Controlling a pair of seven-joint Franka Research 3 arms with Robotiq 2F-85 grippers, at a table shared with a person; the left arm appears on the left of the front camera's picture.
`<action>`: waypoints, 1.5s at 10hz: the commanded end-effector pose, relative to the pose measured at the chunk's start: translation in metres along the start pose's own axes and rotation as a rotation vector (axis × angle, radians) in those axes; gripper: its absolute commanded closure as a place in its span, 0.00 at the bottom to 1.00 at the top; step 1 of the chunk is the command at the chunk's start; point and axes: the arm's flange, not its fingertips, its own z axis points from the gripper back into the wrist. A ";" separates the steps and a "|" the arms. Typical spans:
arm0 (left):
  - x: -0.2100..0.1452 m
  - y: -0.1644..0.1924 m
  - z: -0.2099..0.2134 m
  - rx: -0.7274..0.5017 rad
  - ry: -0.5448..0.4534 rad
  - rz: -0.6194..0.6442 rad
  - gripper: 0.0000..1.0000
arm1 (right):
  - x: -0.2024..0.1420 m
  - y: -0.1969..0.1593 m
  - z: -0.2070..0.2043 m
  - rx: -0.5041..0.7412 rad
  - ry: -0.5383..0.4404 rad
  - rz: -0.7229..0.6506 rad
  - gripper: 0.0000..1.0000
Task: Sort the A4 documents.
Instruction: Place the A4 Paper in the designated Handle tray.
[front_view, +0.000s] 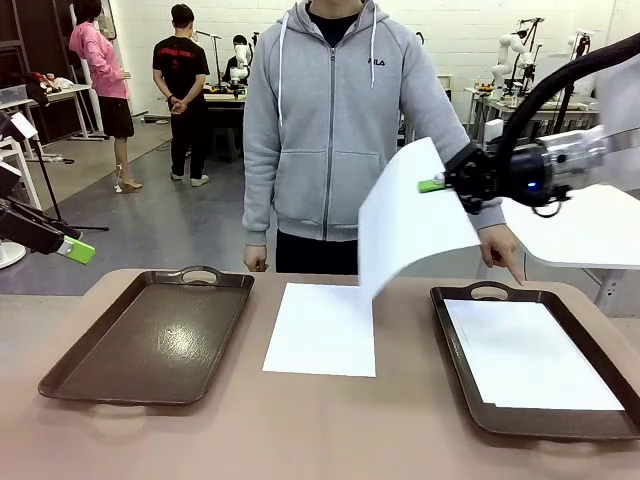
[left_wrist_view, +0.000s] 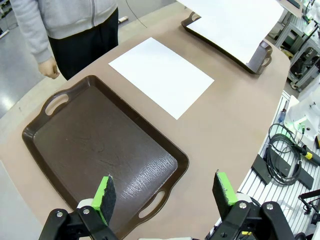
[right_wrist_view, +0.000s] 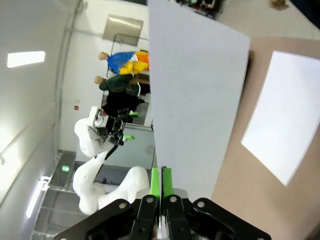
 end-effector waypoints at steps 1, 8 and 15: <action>-0.001 0.002 -0.001 -0.017 -0.015 -0.019 0.00 | -0.007 -0.008 0.021 -0.034 0.082 -0.021 0.99; -0.001 0.002 -0.001 -0.017 -0.015 -0.019 0.00 | -0.011 -0.100 0.097 -0.086 0.091 -0.076 0.99; -0.001 0.002 -0.001 -0.017 -0.015 -0.019 0.00 | -0.010 -0.161 0.134 -0.159 0.135 -0.181 0.99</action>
